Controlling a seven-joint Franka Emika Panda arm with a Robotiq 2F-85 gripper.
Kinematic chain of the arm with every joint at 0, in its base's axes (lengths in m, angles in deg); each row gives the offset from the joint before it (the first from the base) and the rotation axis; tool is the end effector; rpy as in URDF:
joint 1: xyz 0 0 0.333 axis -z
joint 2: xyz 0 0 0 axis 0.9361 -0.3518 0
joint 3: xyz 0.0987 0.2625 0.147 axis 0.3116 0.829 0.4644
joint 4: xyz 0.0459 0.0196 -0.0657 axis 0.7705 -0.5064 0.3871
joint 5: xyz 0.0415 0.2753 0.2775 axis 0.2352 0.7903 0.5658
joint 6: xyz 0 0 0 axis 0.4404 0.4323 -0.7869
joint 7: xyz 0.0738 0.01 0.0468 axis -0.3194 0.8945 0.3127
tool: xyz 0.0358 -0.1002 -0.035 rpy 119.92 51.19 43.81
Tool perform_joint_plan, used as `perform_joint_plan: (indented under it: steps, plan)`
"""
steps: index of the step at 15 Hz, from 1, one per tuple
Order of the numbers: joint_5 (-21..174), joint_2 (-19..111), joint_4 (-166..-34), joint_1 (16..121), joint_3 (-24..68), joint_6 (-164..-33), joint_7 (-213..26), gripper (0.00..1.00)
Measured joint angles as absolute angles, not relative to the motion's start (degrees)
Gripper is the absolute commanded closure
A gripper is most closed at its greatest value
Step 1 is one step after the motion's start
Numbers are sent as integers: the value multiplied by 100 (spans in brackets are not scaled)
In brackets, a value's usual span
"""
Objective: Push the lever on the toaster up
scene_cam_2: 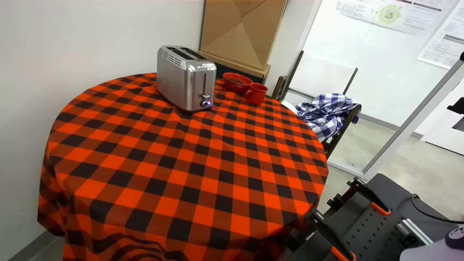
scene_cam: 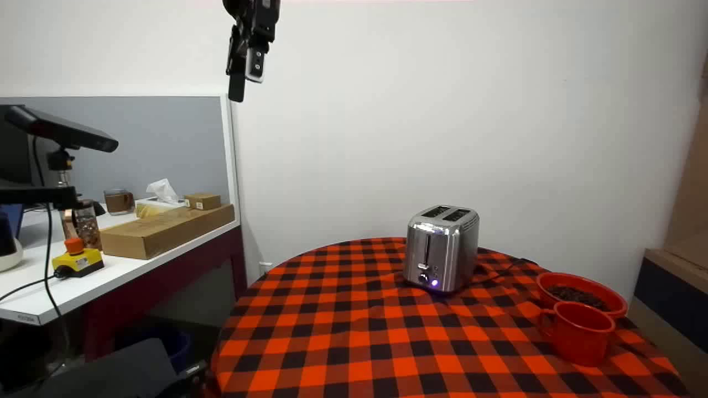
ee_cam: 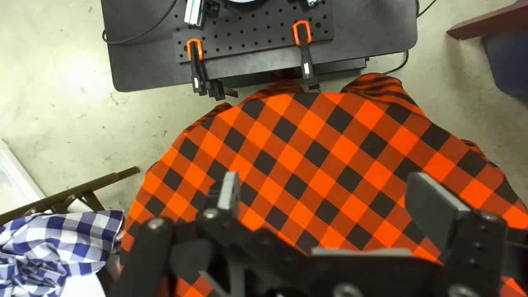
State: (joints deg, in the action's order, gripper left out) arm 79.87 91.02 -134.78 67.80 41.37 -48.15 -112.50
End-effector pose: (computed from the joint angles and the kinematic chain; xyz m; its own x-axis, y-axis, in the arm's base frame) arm 0.3531 0.1245 0.5376 0.9657 -0.1754 -0.1913 -0.1336 -0.9679 0.2128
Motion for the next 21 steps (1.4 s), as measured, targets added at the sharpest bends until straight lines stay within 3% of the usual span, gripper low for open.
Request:
perform_joint_plan:
  steps: [9,15,21]
  plan:
    - [7902,9080,-13499,6732,4129,-4808,-11154,0]
    - [6850,8454,-13601,6632,4045,-4917,-10342,0]
    - [6130,7359,-13912,6736,3351,-6665,-9725,0]
